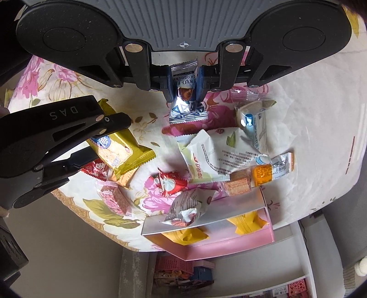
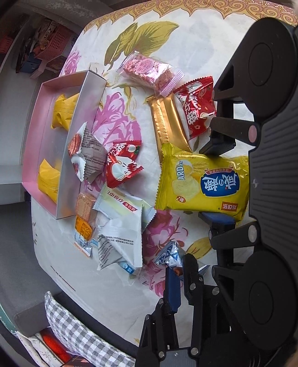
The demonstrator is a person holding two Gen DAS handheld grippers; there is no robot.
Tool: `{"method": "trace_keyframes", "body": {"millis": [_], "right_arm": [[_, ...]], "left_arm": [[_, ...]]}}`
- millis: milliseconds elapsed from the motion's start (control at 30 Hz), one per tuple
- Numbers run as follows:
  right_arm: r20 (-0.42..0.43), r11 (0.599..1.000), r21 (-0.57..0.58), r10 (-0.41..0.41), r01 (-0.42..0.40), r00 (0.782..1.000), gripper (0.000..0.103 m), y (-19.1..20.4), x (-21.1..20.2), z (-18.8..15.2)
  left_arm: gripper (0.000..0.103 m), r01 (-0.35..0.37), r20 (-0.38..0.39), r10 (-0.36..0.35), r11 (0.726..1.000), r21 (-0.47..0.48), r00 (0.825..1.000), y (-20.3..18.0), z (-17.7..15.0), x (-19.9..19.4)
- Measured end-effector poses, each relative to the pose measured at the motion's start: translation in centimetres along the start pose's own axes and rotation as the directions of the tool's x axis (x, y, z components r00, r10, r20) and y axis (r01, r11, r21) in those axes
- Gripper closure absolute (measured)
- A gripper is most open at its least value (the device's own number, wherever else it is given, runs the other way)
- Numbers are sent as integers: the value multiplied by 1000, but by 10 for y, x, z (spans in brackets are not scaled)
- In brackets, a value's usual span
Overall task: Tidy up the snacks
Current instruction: 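Carry both snacks over the box and open both grippers to drop them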
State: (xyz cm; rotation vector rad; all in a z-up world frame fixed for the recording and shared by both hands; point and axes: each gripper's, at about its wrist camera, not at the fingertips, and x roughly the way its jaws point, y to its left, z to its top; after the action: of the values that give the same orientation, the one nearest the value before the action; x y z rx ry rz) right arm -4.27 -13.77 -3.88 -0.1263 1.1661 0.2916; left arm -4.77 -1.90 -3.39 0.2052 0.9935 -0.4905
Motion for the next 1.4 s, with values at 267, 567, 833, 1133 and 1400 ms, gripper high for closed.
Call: {"method": "trace_keyframes", "body": {"millis": [267,567,833,1133,1400], "right_arm": [[77,997,74,14,-20,997,60,-16,-19,22],[179,974,220,8,-48,984,60,-51,-33,57],[222,940,333,-1,-75,975,60,-74,-26,80],[299,870,468,11,-157,954,60,-100,-10,106],[376,783,568,26,-253,926,60,-117,19,120]], "left_arm": [[85,-13,86,16,999,-33,996,9,26,-18],[85,-18,170,32,996,-84,985,13,67,-25],[85,6,172,22,986,-164,985,26,89,-17],[85,10,199,46,962,-274,979,45,123,16],[85,-14,211,79,955,-296,974,54,152,56]]}}
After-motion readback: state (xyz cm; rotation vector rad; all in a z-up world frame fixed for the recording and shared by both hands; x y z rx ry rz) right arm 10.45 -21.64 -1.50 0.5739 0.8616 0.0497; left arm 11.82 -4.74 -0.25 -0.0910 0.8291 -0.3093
